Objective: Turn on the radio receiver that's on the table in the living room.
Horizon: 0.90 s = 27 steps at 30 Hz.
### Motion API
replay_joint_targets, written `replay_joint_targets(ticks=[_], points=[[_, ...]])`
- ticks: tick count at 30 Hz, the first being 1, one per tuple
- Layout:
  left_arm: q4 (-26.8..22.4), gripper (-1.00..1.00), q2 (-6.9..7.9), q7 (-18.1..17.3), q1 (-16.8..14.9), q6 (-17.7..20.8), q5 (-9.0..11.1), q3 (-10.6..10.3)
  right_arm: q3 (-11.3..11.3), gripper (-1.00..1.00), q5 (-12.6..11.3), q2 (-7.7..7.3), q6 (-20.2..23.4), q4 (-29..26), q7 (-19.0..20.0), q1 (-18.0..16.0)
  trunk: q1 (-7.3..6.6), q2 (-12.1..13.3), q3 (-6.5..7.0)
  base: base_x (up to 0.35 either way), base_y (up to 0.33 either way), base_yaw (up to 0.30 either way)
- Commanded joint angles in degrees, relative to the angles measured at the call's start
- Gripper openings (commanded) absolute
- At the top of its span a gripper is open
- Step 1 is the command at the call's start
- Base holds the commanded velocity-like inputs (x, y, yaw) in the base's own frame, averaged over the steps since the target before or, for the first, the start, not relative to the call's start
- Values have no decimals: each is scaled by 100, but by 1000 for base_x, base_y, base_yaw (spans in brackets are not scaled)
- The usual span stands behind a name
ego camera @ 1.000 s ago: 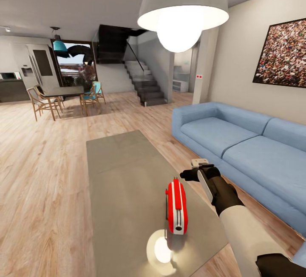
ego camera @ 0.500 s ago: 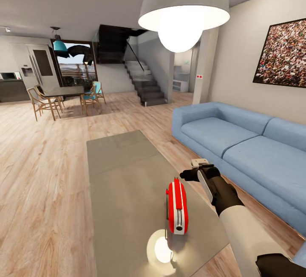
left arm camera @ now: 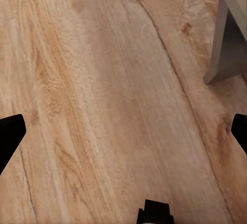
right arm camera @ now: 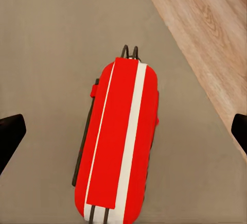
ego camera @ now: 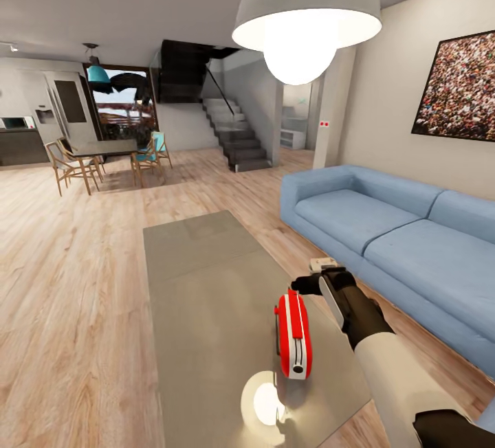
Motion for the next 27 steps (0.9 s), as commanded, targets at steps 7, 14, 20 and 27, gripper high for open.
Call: replay_joint_targets(ticks=[7, 14, 20, 27], points=[[0, 100, -1, 0, 0, 0, 0, 0, 4, 100, -2, 9, 1, 377, 2, 0, 0, 0, 0, 0, 2, 0], [0, 100, 0, 0, 0, 0, 0, 0, 9, 100, -2, 10, 12, 506, 7, 0, 0, 0, 0, 0, 0, 0], [0, 100, 0, 0, 0, 0, 0, 0, 11, 100, 5, 13, 3, 712, 47, 0, 0, 0, 0, 0, 0, 0], [0, 100, 0, 0, 0, 0, 0, 0, 4, 100, 7, 18, -2, 744, 68, 0, 0, 0, 0, 0, 0, 0]])
